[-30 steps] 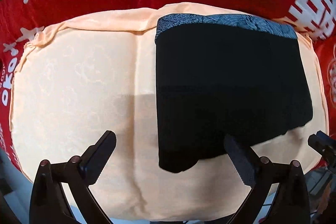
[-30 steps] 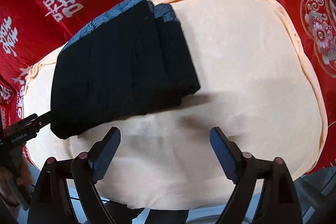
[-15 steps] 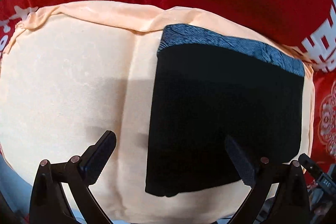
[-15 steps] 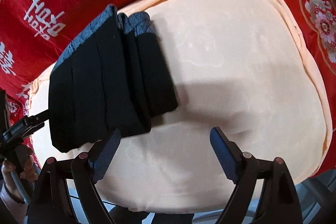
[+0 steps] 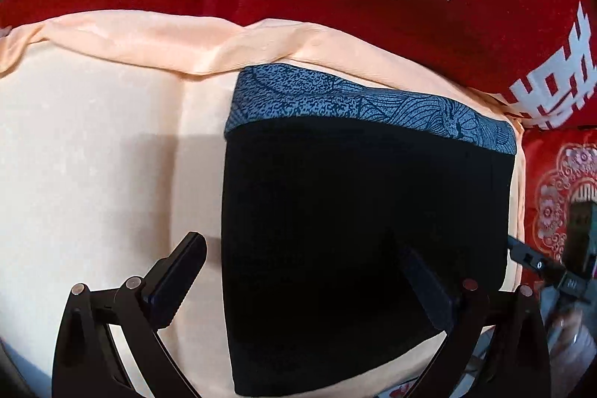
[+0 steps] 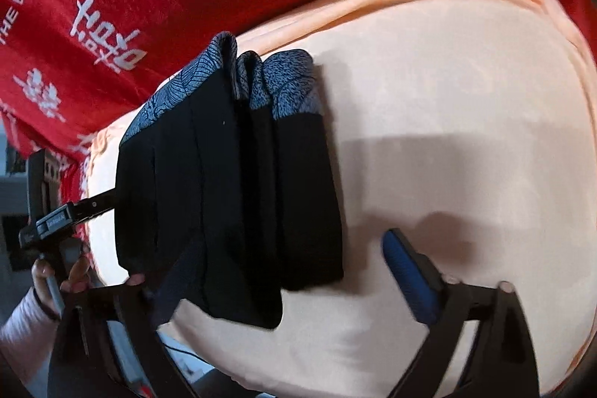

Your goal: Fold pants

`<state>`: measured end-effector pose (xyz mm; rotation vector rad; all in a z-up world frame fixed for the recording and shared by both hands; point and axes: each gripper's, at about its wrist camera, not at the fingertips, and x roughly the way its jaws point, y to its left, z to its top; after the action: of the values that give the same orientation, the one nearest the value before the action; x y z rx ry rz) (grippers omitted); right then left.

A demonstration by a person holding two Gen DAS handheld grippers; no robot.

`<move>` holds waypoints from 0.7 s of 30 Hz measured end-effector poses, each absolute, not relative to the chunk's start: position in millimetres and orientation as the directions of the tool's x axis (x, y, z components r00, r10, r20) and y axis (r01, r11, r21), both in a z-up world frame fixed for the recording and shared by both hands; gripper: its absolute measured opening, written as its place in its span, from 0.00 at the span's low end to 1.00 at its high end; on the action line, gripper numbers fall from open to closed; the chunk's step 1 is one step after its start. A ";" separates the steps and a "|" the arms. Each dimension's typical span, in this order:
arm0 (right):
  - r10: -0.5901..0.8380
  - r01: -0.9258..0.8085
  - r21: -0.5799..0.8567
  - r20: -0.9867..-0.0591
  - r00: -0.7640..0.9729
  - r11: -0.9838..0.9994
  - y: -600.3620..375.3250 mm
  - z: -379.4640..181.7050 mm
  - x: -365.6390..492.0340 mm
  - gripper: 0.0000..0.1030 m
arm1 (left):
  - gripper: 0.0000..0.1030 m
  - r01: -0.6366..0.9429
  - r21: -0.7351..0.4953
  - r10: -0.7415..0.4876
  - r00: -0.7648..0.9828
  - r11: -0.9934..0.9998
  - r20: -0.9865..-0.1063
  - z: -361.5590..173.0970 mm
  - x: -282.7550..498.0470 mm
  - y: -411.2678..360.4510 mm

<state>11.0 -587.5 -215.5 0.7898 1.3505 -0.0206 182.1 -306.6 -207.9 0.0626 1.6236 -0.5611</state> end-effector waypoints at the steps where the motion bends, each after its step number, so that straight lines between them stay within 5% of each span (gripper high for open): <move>1: 0.443 0.439 0.515 -0.857 0.263 0.736 -589.4 -218.6 13.1 0.96 | 1.00 0.368 -0.323 -0.287 -0.152 0.872 -0.946 -210.6 183.9 -307.1; 12: 0.613 0.333 0.680 -0.733 0.294 0.653 -590.2 -255.6 46.7 0.96 | 1.00 0.375 -0.364 -0.320 -0.176 0.853 -0.931 -233.2 188.0 -322.0; 21: 0.653 0.310 0.725 -0.689 0.314 0.615 -590.3 -264.3 54.5 0.99 | 1.00 0.213 -0.501 -0.439 -0.278 0.839 -0.854 -258.0 192.9 -303.7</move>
<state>54.5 -590.3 -264.3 0.9397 1.2789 0.2764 192.9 -303.7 -258.0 -0.1747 1.7441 -0.6351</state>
